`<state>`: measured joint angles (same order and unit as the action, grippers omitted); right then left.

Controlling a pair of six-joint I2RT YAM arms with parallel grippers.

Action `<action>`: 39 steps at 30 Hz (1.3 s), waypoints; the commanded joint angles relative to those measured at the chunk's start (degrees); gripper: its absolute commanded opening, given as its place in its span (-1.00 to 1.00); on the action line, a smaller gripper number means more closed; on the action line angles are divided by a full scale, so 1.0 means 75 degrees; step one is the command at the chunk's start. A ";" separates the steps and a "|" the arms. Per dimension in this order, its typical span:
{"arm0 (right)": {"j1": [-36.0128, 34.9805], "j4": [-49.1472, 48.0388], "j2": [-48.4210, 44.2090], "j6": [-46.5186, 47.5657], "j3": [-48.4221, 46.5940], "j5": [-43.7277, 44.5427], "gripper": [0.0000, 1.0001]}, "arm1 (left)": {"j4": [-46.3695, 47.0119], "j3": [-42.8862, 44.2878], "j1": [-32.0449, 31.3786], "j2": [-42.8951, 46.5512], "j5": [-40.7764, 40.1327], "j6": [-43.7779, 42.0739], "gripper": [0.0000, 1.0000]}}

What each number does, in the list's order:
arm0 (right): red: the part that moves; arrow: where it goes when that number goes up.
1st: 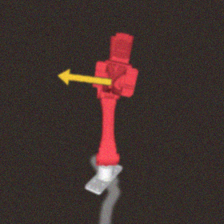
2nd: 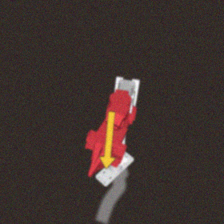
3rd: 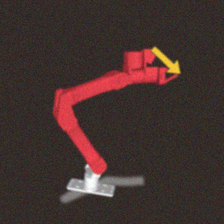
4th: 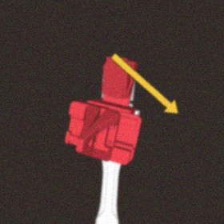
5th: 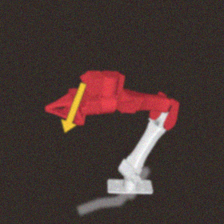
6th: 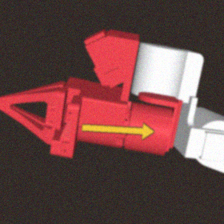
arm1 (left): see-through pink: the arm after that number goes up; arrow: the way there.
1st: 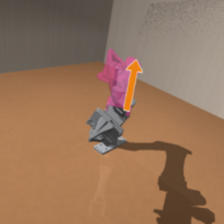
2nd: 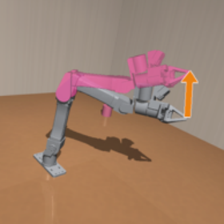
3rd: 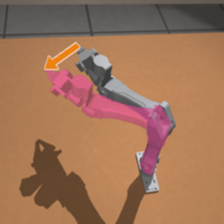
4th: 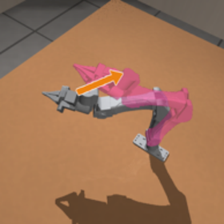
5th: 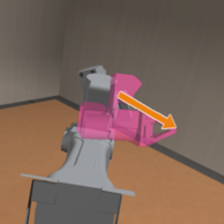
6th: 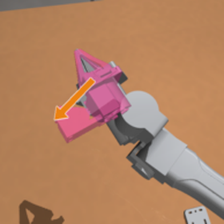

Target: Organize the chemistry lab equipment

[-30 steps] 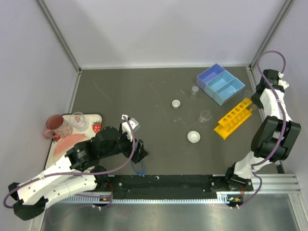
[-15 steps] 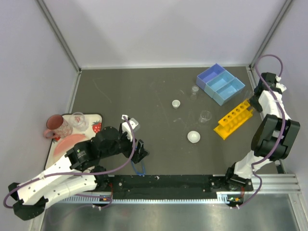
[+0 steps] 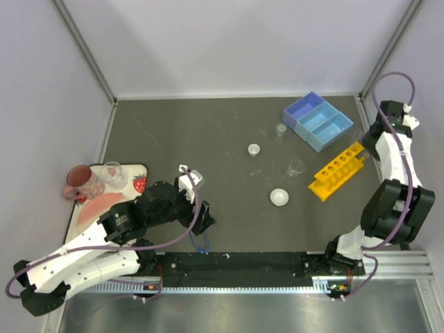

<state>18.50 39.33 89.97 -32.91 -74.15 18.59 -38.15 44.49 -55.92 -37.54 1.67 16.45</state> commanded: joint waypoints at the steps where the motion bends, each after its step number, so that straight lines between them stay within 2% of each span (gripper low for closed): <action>1: -0.0158 0.0415 -0.1214 -0.0089 -0.0718 0.0099 0.01 | 0.0294 0.0138 0.0015 -0.0256 -0.0164 -0.0025 0.97; 8: -0.0345 0.0638 -0.3088 -0.0007 -0.0544 -0.0263 0.03 | 0.0142 0.0594 0.0015 -0.0689 -0.0738 -0.0001 0.97; 12: -0.1022 0.0743 -0.4084 0.0284 -0.0344 -0.0662 0.04 | 0.0118 0.0981 0.0015 -0.1087 -0.0938 -0.0072 0.97; 17: -0.1833 0.1107 -0.4449 0.0696 -0.0472 -0.0895 0.04 | -0.0080 0.1998 0.0026 -0.2034 -0.1289 -0.0329 0.98; 21: -0.2138 0.1283 -0.4426 0.0860 -0.0695 -0.1714 0.05 | -0.0186 0.3112 0.0108 -0.3160 -0.1301 -0.0622 0.97; 25: -0.2687 0.1318 -0.4450 0.0942 -0.0812 -0.1869 0.06 | -0.0421 0.4832 0.0331 -0.4613 -0.1195 -0.0962 0.97; 31: -0.2959 0.1144 -0.4333 0.1211 -0.0778 -0.2150 0.07 | -0.0468 0.6592 0.0624 -0.6641 -0.1043 -0.1396 0.97; 35: -0.3065 0.1096 -0.3584 0.1411 -0.0929 -0.1881 0.08 | -0.0270 0.7064 0.0823 -0.7637 -0.0833 -0.1373 0.97; 39: -0.3065 0.0944 -0.2204 0.1025 -0.1281 -0.1636 0.07 | 0.0176 0.6947 0.0987 -0.7850 -0.0645 -0.1209 0.97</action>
<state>-3.81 48.95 64.82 -24.05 -80.53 4.47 -40.64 95.02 -49.80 -96.01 -5.13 7.22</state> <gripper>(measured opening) 0.535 0.986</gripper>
